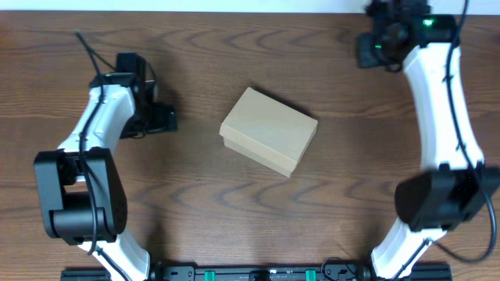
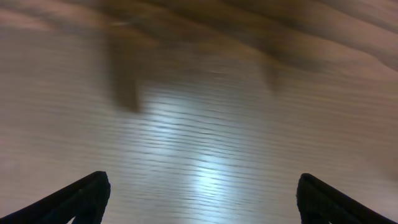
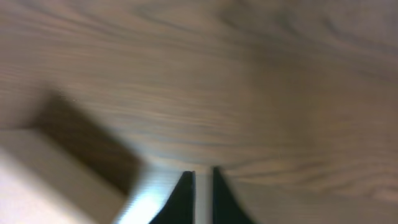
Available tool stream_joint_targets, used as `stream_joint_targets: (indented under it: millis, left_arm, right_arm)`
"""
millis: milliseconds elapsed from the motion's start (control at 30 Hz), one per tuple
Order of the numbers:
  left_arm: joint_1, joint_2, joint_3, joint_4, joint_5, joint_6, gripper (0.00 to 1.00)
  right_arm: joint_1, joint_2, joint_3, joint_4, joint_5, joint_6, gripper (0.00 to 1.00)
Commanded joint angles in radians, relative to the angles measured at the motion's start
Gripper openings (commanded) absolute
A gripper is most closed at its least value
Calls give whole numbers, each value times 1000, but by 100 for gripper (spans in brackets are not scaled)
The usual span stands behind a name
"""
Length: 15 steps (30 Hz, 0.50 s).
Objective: Pack container
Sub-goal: 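Press down on the closed box lid with the right gripper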
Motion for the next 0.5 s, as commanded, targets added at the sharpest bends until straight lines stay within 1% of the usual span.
stream_joint_targets:
  millis: [0,267,467]
  left_arm:
    - [50,-13,0,-6,-21,-52,95]
    - [76,-13,0,-12,-18,-52,95]
    - [76,-13,0,-10,7,-48,95]
  right_arm:
    - [161,-64,13,-39,76,65,1]
    - [434,-72,13,-157,126,235,1]
    - [544,-72,13,-273,138,373,1]
